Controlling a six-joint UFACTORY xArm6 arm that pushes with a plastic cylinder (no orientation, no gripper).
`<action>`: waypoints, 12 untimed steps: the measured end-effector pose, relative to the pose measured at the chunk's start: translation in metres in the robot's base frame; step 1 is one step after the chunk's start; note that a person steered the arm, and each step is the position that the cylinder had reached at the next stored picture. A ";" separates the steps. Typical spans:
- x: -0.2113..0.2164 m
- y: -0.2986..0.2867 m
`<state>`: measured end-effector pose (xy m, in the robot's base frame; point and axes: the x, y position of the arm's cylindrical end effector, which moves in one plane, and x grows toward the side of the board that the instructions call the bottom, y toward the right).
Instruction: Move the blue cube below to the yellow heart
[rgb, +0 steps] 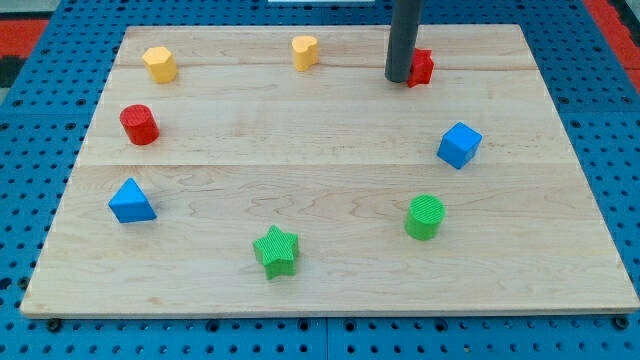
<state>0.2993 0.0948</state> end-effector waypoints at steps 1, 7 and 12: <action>0.008 0.006; 0.017 -0.296; 0.053 0.056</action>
<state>0.3527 0.1511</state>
